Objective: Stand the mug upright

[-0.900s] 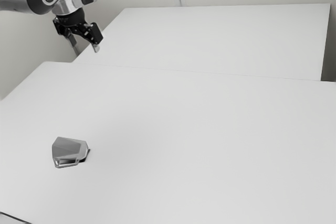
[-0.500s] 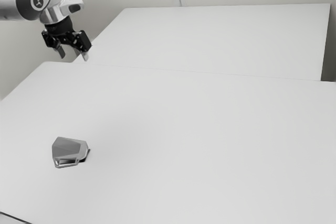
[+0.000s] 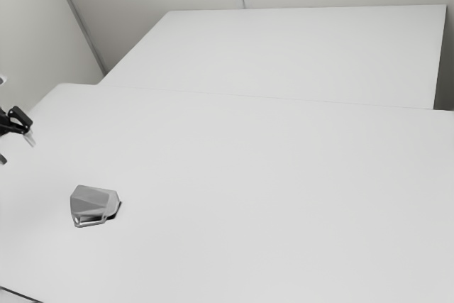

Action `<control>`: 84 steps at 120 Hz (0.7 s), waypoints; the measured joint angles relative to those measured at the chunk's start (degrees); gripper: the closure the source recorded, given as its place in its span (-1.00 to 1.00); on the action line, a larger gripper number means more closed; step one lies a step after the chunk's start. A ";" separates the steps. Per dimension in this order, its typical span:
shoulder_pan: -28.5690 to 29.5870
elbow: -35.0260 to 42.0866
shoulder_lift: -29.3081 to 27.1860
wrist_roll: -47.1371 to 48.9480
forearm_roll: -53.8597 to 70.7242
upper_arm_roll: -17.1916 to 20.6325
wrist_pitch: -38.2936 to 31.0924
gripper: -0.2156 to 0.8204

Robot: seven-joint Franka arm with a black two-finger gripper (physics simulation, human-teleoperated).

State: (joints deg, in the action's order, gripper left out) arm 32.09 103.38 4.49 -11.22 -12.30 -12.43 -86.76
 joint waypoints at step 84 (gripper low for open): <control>-0.58 -0.27 16.89 -17.12 -21.74 -3.34 1.16 -0.58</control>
State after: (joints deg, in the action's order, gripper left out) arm 31.52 103.11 21.38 -28.33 -34.04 -15.77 -85.59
